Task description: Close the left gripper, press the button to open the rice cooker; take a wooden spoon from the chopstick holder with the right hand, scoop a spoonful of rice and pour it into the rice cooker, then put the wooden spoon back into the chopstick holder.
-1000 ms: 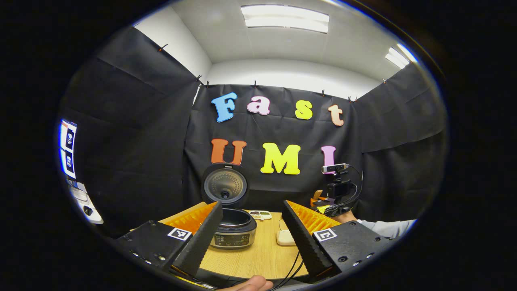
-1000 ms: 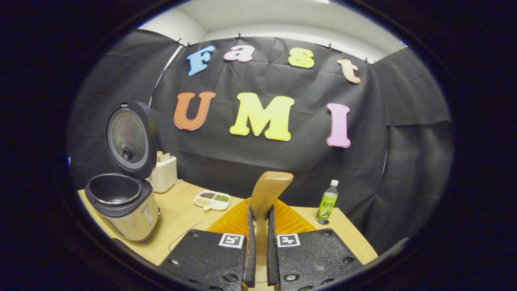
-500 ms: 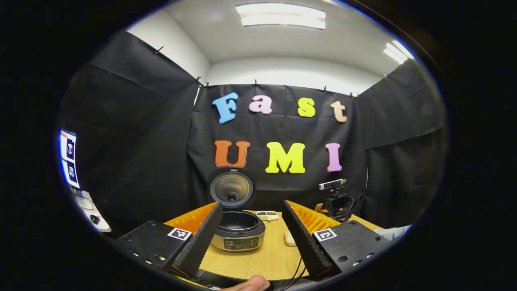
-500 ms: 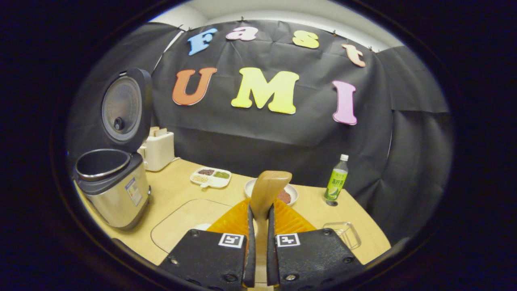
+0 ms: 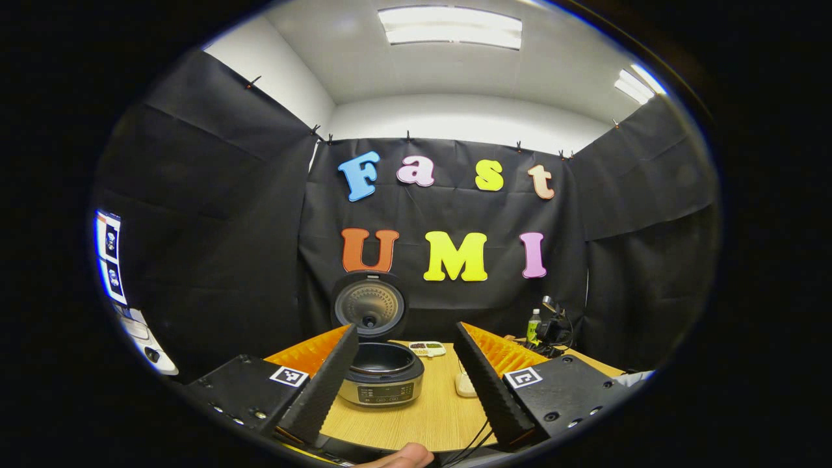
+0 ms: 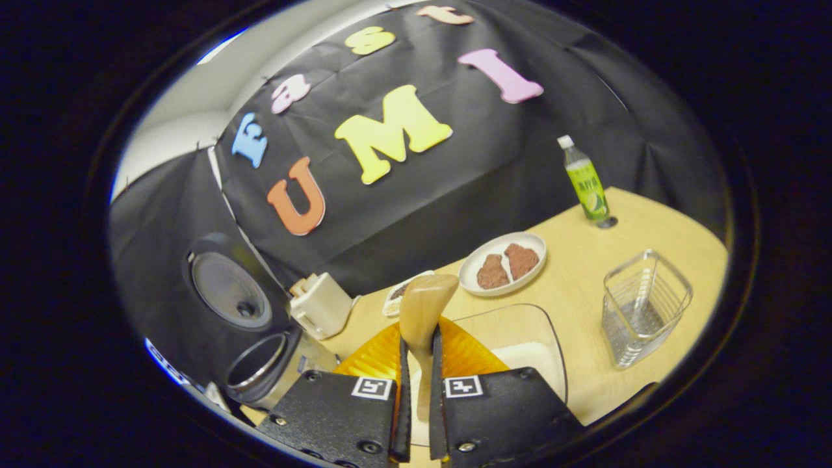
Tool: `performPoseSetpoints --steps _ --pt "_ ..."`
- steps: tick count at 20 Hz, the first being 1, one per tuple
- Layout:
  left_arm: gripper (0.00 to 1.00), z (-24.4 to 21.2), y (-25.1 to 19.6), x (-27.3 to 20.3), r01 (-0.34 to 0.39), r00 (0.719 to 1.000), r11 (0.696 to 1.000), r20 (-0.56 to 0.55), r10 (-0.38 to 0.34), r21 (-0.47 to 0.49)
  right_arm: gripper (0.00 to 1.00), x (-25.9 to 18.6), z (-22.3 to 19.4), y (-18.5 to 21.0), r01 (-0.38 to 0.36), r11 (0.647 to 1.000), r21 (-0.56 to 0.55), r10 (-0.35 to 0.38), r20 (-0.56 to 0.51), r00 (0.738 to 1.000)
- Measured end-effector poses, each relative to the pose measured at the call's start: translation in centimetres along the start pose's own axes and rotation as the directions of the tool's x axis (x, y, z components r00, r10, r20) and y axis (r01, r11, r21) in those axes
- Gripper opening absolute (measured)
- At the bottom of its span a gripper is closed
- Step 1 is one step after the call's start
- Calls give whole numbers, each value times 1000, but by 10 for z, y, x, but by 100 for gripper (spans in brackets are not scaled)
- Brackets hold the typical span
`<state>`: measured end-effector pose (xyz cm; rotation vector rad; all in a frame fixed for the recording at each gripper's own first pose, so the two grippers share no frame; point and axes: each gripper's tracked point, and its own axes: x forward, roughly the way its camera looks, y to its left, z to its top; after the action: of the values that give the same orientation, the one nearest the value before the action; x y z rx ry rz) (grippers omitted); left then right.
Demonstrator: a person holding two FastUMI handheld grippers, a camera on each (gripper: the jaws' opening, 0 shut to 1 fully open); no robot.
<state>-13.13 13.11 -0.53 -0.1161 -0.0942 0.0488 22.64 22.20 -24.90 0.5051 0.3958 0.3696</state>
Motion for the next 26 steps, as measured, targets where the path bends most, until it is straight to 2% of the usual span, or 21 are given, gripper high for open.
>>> performPoseSetpoints --steps 2,8,10,13,15,16,18,22,24,25,26 --pt "94 -4 -3 4 7 1000 1000 -13 -7 -4 16 -2 3 -9 -14 991 132 16 -10 1000" --pt "94 -10 -3 7 -1 999 1000 -41 2 19 16 -27 29 -29 -54 959 278 39 58 998" --pt "94 -10 -1 7 -4 999 1000 -47 4 8 16 -38 37 -38 -80 926 368 53 84 995" --pt "94 -11 4 3 -4 999 1000 -42 5 12 16 -50 49 -43 -130 847 515 85 110 990" --pt "94 -8 14 0 -18 999 1000 -38 18 6 16 -53 52 -30 -168 797 580 127 110 986" --pt "94 -6 19 -2 -23 999 1000 -36 22 -3 15 -53 56 -20 -189 788 586 151 113 982" --pt "94 -1 26 -2 -21 999 999 -40 20 -25 16 -54 62 5 -223 792 568 188 121 975" --pt "94 7 47 -8 -29 999 999 -44 28 -22 15 -53 73 80 -299 765 571 279 124 952" --pt "94 8 54 -9 -34 998 999 -53 33 -19 16 -48 74 117 -321 770 552 307 120 944" --pt "89 7 57 -11 -33 998 999 -58 32 -16 16 -45 73 135 -327 776 539 318 113 941" --pt "94 6 60 -12 -36 997 999 -62 35 -15 15 -45 73 153 -332 784 524 328 103 939"
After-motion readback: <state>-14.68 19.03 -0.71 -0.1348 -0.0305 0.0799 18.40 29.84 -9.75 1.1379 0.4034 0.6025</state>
